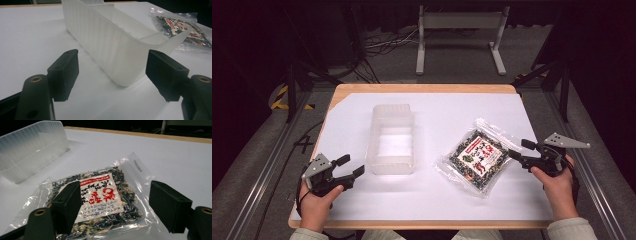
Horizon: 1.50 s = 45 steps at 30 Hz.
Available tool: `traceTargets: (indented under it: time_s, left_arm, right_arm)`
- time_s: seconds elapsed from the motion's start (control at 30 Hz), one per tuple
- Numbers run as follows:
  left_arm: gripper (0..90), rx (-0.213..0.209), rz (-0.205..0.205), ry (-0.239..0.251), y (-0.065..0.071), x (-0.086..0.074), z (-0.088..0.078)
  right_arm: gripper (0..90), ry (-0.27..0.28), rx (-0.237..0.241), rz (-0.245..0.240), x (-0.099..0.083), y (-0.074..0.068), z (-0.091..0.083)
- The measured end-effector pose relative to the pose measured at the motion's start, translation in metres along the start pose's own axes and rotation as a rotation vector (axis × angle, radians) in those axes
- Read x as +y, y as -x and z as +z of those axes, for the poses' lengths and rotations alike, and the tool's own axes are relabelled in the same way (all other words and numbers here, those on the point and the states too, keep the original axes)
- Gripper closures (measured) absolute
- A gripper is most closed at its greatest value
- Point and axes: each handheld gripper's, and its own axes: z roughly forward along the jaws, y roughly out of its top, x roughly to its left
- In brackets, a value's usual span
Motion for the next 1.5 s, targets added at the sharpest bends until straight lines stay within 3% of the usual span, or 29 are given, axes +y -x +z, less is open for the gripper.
traceTargets:
  time_s: [0.47,0.57,0.83,1.27,1.5]
  left_arm:
    - [27.4,0.001,-0.010,-0.002,-0.001,-0.002,0.000]
    - [27.5,0.004,-0.015,-0.001,-0.002,-0.002,-0.001]
    - [26.5,-0.009,-0.023,-0.007,-0.002,-0.003,0.001]
    - [26.7,-0.001,-0.017,-0.021,-0.002,-0.004,0.002]
    - [26.7,-0.002,-0.019,-0.031,-0.002,-0.005,0.003]
  right_arm:
    - [27.9,-0.021,-0.105,0.025,0.016,0.034,0.017]
    - [28.0,-0.033,-0.112,0.053,0.015,0.040,0.021]
    - [29.1,-0.051,-0.164,0.041,0.009,0.045,0.029]
    - [32.5,-0.140,-0.131,0.085,-0.011,0.051,0.044]
    - [33.0,-0.154,-0.110,0.123,-0.021,0.054,0.047]
